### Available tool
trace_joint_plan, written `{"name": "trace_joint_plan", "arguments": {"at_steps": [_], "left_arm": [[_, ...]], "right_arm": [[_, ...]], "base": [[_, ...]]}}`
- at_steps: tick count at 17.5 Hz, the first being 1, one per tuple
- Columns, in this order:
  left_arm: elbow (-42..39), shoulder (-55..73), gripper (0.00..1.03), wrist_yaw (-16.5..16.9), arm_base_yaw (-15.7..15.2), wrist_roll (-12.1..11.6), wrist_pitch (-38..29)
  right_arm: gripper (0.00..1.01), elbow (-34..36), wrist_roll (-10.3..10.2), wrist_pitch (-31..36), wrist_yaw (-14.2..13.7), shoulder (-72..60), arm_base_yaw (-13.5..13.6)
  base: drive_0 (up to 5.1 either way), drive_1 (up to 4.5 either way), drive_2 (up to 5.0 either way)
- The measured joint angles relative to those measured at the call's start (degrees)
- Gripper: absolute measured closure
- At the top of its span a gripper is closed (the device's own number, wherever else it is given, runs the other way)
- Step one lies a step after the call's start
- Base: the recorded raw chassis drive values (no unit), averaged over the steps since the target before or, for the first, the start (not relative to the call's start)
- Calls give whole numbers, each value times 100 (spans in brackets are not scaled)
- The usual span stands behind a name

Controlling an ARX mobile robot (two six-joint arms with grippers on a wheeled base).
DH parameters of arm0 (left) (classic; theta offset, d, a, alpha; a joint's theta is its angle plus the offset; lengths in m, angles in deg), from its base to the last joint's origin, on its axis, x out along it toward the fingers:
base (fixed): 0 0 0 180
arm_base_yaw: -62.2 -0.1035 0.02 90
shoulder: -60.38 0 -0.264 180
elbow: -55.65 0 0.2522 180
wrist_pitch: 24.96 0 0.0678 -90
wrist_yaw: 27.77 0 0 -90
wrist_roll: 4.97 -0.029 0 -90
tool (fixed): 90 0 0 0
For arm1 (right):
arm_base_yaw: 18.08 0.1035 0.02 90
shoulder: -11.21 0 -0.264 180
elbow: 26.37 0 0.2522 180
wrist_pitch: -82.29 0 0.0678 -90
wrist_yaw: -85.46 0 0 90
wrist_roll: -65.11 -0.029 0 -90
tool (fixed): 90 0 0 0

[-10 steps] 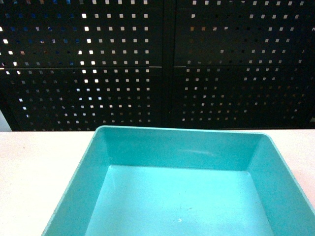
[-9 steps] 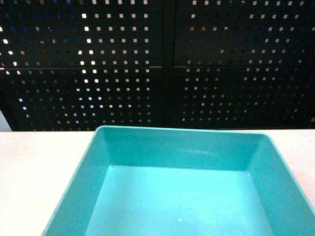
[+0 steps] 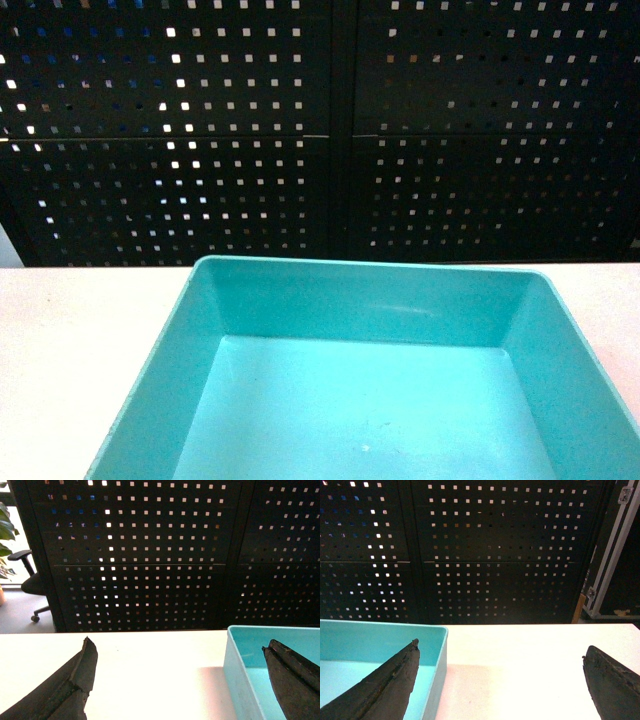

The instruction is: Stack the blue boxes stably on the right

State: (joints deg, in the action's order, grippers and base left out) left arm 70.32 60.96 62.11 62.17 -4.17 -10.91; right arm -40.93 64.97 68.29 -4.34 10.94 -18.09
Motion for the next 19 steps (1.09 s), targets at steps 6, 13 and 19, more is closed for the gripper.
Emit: {"name": "trace_joint_plan", "arguments": {"at_steps": [6, 13, 19], "left_arm": [[0, 0, 5, 0, 0, 0, 2], [1746, 2389, 5, 883, 1666, 831, 1106], [4325, 7987, 5, 2374, 164, 291, 2094]], "right_arm": [[3, 0, 0, 0, 0, 0, 0], [3, -704, -1095, 739, -44, -2573, 841], [3, -2699, -1784, 1851, -1294, -8531, 1156]], "base": [[0, 0, 0], [0, 0, 0], [5, 5, 5]]}}
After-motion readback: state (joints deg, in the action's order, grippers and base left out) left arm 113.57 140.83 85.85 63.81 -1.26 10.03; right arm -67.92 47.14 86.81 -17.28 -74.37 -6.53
